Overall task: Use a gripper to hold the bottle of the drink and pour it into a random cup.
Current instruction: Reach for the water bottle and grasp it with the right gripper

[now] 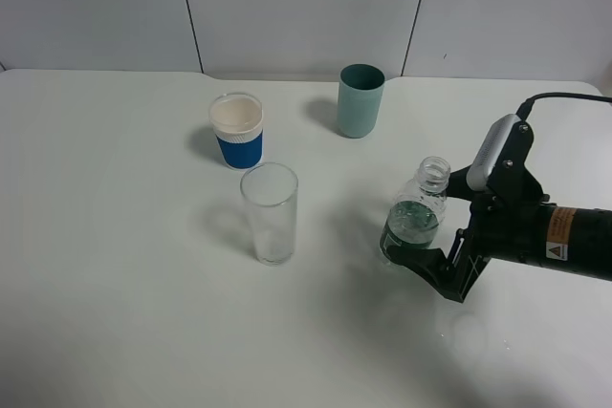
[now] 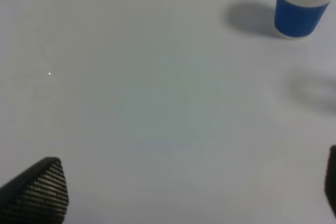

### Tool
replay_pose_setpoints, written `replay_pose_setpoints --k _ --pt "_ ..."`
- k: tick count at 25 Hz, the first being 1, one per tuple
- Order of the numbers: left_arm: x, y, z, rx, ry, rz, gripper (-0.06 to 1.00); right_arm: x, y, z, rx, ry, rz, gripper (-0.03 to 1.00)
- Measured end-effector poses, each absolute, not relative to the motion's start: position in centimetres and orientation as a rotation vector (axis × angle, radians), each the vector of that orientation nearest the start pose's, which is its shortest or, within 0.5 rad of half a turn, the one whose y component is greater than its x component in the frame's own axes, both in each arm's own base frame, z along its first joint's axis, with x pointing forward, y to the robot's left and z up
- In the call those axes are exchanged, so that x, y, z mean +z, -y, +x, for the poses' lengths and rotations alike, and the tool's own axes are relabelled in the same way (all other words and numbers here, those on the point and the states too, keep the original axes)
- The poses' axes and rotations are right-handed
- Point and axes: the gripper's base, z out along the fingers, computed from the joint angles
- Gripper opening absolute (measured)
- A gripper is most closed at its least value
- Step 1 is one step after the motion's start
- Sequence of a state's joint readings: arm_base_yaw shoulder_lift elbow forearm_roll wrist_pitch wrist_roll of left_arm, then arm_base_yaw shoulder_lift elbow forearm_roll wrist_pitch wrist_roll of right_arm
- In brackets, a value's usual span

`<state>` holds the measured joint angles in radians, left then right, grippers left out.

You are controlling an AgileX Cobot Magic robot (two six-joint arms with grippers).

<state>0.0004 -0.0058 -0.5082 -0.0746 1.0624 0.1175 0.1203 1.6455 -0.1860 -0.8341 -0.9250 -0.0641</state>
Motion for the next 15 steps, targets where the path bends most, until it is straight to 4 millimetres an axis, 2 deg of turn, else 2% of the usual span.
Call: replay_pose_setpoints --k 15 --pt "27.95 0.59 -0.69 -0.015 -2.026 0.123 0.99 11.65 -7.51 18.37 0.372 -1.800 -1.076 0.94"
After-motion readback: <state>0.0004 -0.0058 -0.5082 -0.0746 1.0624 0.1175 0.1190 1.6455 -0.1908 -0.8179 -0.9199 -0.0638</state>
